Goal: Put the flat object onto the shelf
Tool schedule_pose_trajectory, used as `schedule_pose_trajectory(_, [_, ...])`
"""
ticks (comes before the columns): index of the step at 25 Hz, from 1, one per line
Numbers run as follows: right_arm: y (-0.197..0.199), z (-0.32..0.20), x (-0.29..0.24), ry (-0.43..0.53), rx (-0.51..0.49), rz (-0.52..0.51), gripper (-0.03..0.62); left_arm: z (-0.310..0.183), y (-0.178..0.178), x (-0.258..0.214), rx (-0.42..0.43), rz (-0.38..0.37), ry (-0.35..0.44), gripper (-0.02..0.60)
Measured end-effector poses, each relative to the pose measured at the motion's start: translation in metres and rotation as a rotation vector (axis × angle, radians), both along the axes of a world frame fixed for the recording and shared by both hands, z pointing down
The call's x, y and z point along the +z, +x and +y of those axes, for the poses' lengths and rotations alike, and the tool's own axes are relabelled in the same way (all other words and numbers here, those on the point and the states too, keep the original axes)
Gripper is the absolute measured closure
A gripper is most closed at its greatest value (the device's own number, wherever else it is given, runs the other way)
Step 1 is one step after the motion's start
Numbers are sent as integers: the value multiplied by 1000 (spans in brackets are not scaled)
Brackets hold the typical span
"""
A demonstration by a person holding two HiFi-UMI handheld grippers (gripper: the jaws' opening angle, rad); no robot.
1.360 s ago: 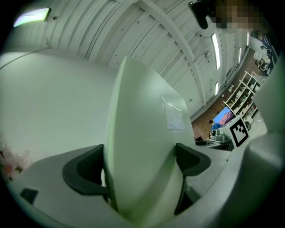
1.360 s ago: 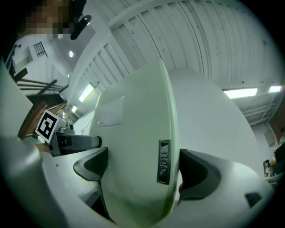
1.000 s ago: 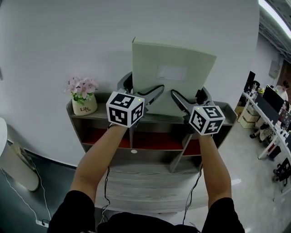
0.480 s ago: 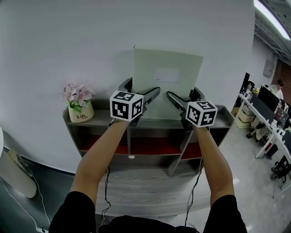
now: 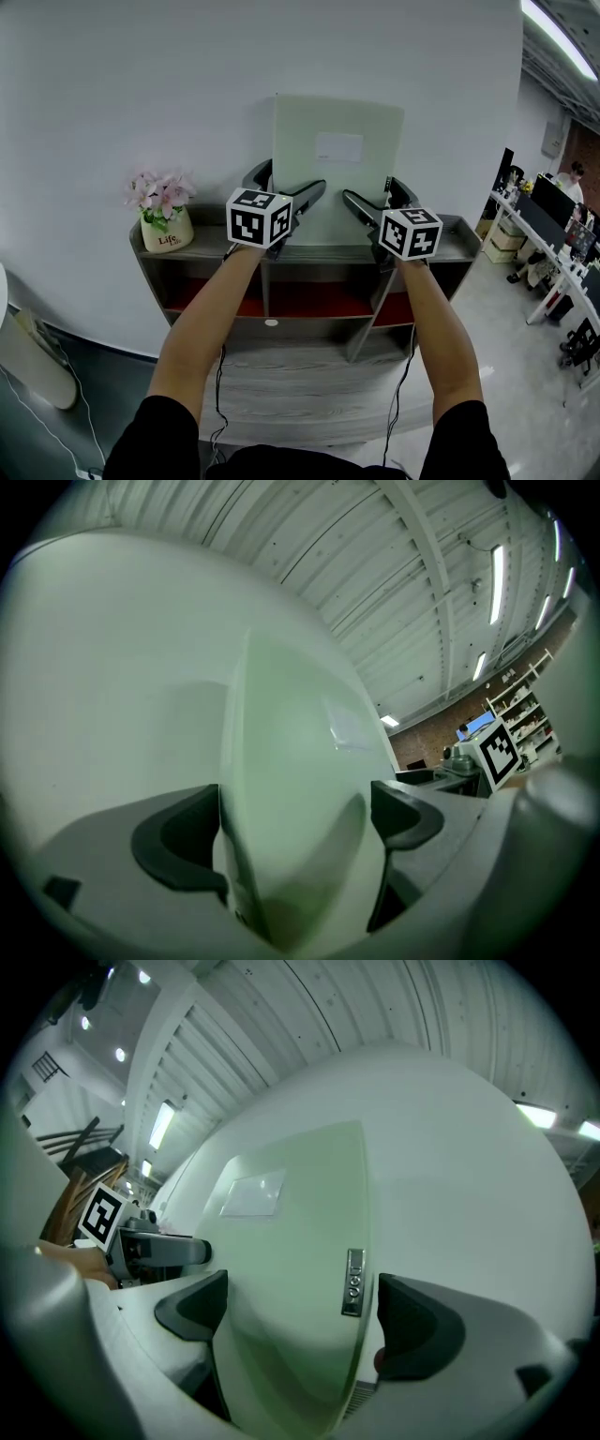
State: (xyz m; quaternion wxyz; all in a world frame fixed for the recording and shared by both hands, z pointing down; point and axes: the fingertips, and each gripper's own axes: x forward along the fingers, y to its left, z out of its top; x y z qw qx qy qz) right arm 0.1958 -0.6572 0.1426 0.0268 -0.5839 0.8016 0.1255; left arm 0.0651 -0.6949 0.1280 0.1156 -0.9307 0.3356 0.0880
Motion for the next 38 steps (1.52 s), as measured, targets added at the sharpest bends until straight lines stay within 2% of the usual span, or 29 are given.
schedule_pose_trajectory(3, [1,4,1,3,19,6,100,2,-6,-2,-27,5,18,86])
schedule_pose_trajectory(9, [7,21,-2,27,48,1,100,17,-27,-15,-51,66,39,86])
schedule_pose_trajectory(15, [-7,81,-9,161,26,-2,100,71,-54,-25,-123,172,159,91])
schedule_pose_trajectory(21, [-35,150,10,248,-22,38,108,146,-56,11,-131,193,242,200])
schedule_pose_trajectory(22, [-37,160,17,260,-13,52,130,154,-57,23,-133,190,238,237])
schedule_pose_trajectory(24, [-37,178,30,286,20,72,295,165,-61,49,-140,197,203,331])
schedule_pose_trajectory(28, [-30,201,63,275,61,49,503,177,-72,94,-170,220,115,504])
schedule_pose_trajectory(29, [-29,206,72,265,67,38,534,182,-73,103,-166,224,98,536])
schedule_pose_trajectory(31, [-29,215,90,241,81,26,559,194,-72,118,-156,219,75,572])
schedule_pose_trajectory(38, [-29,252,142,156,105,-25,568,232,-64,178,-166,167,-11,574])
